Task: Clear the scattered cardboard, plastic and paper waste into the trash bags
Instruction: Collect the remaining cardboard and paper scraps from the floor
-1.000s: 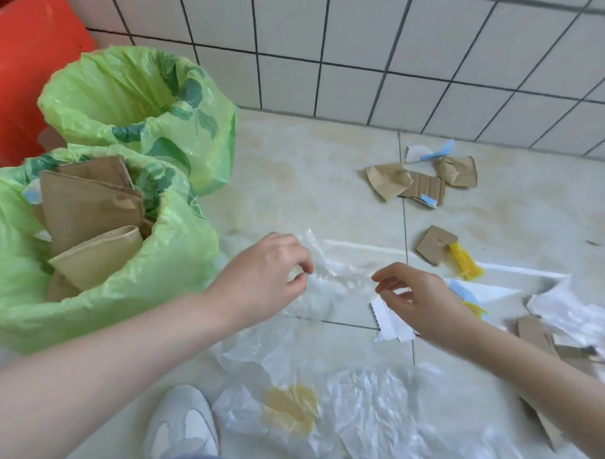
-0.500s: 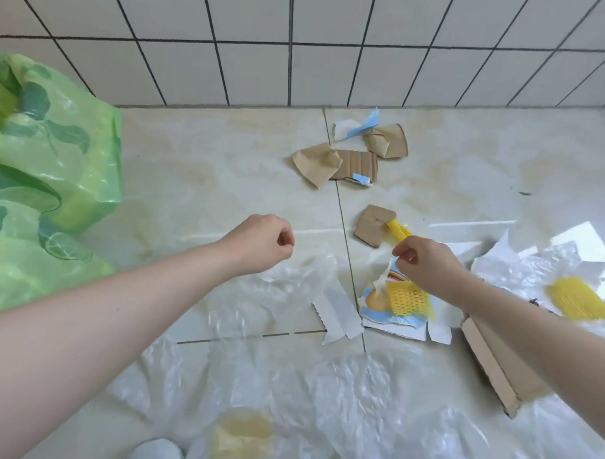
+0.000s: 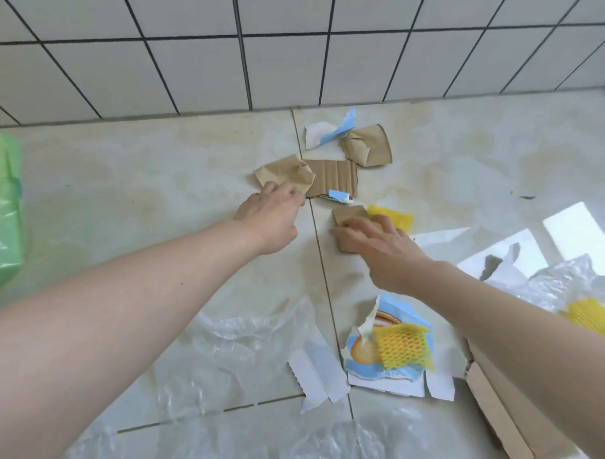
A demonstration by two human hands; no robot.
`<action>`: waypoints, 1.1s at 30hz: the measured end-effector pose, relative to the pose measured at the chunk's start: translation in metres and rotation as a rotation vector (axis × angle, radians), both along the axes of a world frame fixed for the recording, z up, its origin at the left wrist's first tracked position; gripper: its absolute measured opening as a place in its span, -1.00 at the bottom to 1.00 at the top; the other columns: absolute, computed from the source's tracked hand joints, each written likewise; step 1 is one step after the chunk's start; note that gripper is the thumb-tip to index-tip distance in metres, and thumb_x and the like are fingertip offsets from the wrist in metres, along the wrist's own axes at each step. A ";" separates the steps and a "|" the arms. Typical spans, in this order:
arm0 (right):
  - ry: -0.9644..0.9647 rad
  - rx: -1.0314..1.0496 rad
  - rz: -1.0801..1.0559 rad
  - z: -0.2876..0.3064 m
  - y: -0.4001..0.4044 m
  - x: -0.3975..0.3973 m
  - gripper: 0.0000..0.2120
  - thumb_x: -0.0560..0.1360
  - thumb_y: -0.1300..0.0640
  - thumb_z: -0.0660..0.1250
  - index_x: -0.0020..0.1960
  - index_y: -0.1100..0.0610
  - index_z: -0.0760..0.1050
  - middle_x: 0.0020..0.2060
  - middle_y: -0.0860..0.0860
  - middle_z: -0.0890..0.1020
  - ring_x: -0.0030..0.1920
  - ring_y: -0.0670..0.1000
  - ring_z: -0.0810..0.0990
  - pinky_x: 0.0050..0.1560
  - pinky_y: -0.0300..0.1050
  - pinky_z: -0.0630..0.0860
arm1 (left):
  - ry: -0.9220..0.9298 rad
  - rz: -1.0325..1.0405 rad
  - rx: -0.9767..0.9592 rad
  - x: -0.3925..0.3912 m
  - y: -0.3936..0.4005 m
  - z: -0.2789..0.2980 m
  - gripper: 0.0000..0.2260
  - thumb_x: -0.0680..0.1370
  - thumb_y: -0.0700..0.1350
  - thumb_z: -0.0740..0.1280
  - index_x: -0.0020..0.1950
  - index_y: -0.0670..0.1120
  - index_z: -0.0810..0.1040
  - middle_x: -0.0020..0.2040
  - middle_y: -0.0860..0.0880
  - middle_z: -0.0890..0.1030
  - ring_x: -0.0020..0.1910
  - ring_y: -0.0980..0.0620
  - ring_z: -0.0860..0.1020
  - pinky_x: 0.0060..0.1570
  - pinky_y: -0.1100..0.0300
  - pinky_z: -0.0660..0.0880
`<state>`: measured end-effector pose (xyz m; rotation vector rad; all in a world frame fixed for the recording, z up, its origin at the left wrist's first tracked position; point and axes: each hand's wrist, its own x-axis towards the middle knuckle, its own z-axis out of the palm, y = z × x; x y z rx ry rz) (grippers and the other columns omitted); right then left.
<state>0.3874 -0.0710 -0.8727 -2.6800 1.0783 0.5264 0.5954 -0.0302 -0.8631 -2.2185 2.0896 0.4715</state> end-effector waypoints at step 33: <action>-0.485 0.254 -0.659 0.014 -0.040 0.007 -0.24 0.33 0.09 0.42 0.44 -0.03 0.15 0.04 0.06 0.49 0.06 0.07 0.45 -0.14 -0.13 0.43 | 0.675 0.729 -0.029 0.054 -0.025 -0.021 -0.52 0.36 -0.20 0.51 0.25 -0.04 0.50 0.07 -0.05 0.57 0.06 -0.05 0.54 0.00 0.18 0.41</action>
